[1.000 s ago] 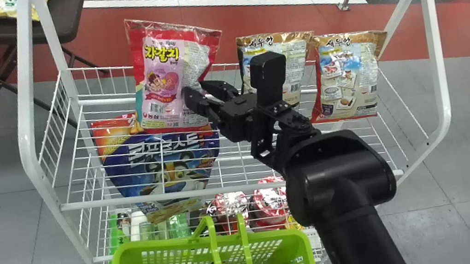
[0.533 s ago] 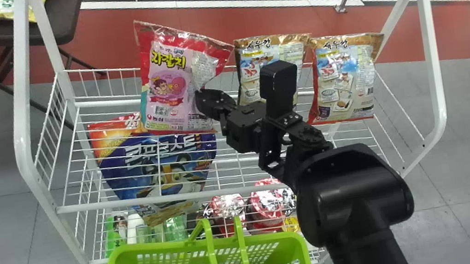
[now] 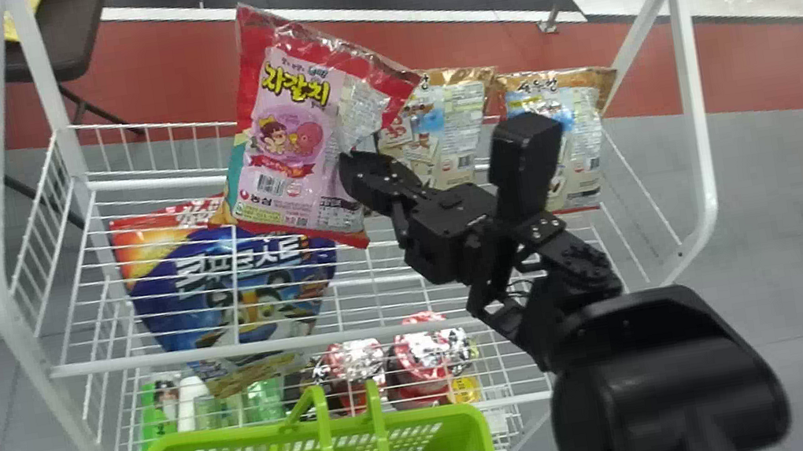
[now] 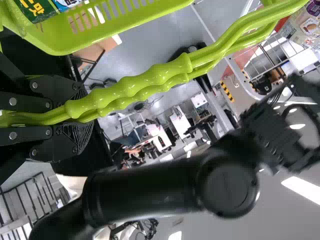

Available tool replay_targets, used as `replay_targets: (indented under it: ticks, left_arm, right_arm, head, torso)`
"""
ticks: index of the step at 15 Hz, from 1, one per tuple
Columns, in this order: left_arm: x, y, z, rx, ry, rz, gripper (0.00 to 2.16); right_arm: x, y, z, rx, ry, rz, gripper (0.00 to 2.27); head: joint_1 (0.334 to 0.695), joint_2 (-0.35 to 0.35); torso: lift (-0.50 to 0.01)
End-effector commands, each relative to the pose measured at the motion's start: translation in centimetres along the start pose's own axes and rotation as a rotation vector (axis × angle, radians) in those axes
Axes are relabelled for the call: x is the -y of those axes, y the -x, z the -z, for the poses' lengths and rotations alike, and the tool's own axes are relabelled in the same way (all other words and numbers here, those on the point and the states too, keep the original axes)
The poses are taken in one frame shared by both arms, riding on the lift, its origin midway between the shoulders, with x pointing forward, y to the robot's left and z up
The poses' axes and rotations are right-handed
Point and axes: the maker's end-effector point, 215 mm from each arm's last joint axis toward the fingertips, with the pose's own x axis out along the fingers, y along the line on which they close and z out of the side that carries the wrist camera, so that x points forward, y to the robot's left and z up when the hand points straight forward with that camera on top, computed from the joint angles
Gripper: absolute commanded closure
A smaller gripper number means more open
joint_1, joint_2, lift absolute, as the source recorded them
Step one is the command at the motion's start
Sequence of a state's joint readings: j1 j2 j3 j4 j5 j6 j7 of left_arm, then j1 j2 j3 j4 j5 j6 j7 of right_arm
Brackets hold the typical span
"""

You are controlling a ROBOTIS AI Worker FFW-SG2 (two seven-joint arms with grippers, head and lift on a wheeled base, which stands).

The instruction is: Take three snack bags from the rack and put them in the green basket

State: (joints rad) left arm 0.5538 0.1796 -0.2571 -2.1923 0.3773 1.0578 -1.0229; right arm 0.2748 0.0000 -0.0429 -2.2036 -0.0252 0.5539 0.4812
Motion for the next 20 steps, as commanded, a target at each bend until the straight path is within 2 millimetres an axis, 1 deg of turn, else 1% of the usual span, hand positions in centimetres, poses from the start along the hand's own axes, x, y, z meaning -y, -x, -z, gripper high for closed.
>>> replay_targets:
  ticks: [1, 3, 5, 7, 8, 10, 11, 13, 14, 15, 16, 17, 19, 20]
  left_arm:
    - [0.0, -0.1, 0.0, -0.001, -0.001, -0.001, 1.37]
    - [-0.1, 0.0, -0.2, 0.003, -0.003, -0.006, 1.37]
    - [-0.1, 0.0, -0.3, 0.005, -0.004, -0.009, 1.37]
    - [-0.3, -0.1, -0.4, 0.003, -0.011, -0.021, 1.37]
    - [-0.3, -0.1, -0.6, 0.007, -0.014, -0.023, 1.37]
    - [-0.6, 0.0, -0.8, 0.016, -0.012, -0.033, 1.37]
    - [-0.6, 0.0, -0.7, 0.018, -0.009, -0.035, 1.37]
    - [-0.8, -0.1, -0.8, 0.023, -0.011, -0.043, 1.37]
    - [-0.8, -0.1, -0.9, 0.028, -0.015, -0.042, 1.37]
    - [-0.8, 0.0, -1.3, 0.037, -0.031, -0.046, 1.37]
    - [-0.7, 0.1, -1.4, 0.041, -0.032, -0.046, 1.37]
    - [-0.8, 0.1, -1.6, 0.045, -0.034, -0.048, 1.37]
    - [-0.6, 0.0, -1.8, 0.046, -0.035, -0.042, 1.37]
    - [-0.4, 0.0, -1.9, 0.046, -0.038, -0.038, 1.37]
  right_arm:
    - [1.8, 4.7, -2.1, -0.001, 0.007, 0.049, 2.13]
    - [3.4, 8.6, -2.3, -0.026, -0.01, 0.064, 2.13]
    - [5.0, 13.1, -2.2, -0.056, -0.047, 0.079, 2.13]
    - [5.9, 17.1, -1.2, -0.111, -0.105, 0.087, 2.13]
    - [5.7, 18.8, 0.2, -0.166, -0.169, 0.065, 2.13]
    - [5.3, 21.0, 2.3, -0.244, -0.272, 0.047, 2.13]
    - [4.7, 21.7, 3.2, -0.275, -0.323, 0.03, 2.13]
    - [3.3, 23.4, 6.0, -0.372, -0.452, 0.013, 2.13]
    - [3.0, 24.3, 7.4, -0.432, -0.487, 0.013, 2.13]
    - [2.2, 25.4, 8.8, -0.498, -0.534, 0.009, 2.13]
    - [0.9, 26.2, 10.0, -0.552, -0.584, -0.016, 2.13]
    - [-0.1, 26.2, 10.5, -0.571, -0.591, -0.043, 2.13]
    - [-2.6, 26.2, 12.6, -0.636, -0.616, -0.103, 2.12]
    - [-3.4, 25.9, 13.5, -0.661, -0.627, -0.121, 2.13]
  head:
    - [0.695, -0.35]
    - [0.695, -0.35]
    - [0.695, -0.35]
    - [0.695, -0.35]
    - [0.695, -0.35]
    - [0.695, -0.35]
    - [0.695, -0.35]
    - [0.695, -0.35]
    - [0.695, -0.35]
    - [0.695, -0.35]
    - [0.695, -0.35]
    - [0.695, -0.35]
    - [0.695, -0.35]
    - [0.695, -0.35]
  torso:
    - [-0.008]
    - [-0.008]
    - [-0.008]
    - [-0.008]
    - [-0.008]
    - [-0.008]
    - [-0.008]
    - [-0.008]
    - [-0.008]
    - [-0.008]
    - [-0.008]
    - [-0.008]
    - [-0.008]
    - [-0.008]
